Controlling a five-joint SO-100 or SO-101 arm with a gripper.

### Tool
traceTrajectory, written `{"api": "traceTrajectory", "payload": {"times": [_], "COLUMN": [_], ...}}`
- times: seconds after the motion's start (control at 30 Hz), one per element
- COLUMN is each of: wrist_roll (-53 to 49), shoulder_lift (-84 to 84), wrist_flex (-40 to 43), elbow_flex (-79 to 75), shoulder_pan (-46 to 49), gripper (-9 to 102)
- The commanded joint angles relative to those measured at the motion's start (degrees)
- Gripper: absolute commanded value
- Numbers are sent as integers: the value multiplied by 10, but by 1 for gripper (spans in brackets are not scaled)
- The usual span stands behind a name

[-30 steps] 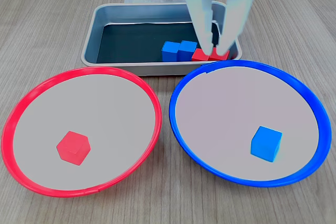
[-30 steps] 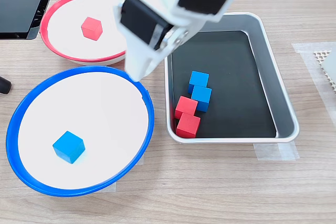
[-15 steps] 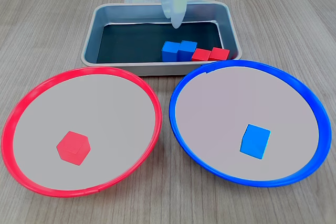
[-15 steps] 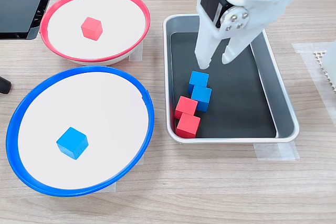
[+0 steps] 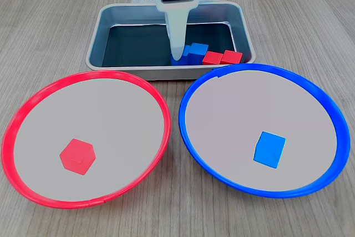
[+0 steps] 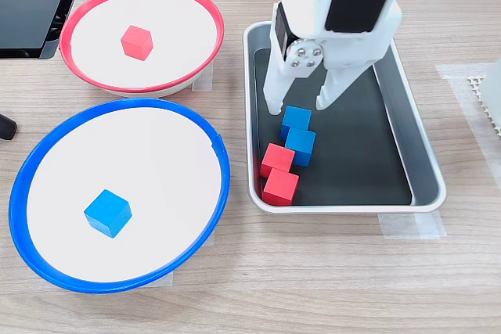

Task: Move six blocks tray to matching dishes

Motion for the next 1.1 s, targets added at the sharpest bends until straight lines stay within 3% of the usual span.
{"api": "traceTrajectory", "payload": {"times": [0.0, 0.13, 0.37, 0.53, 0.8, 0.9, 1.07], "wrist_roll": [2, -16, -53, -90, -88, -54, 98], "shoulder_lift": [-6, -18, -13, -6, -4, 0, 3], "wrist_flex": [-19, -27, -18, 3, -30, -29, -11], "elbow_flex": [-21, -19, -5, -9, 28, 36, 27], "shoulder_pan": [-1, -10, -21, -17, -20, -24, -28], "gripper": [18, 6, 0, 14, 22, 25, 26]}}
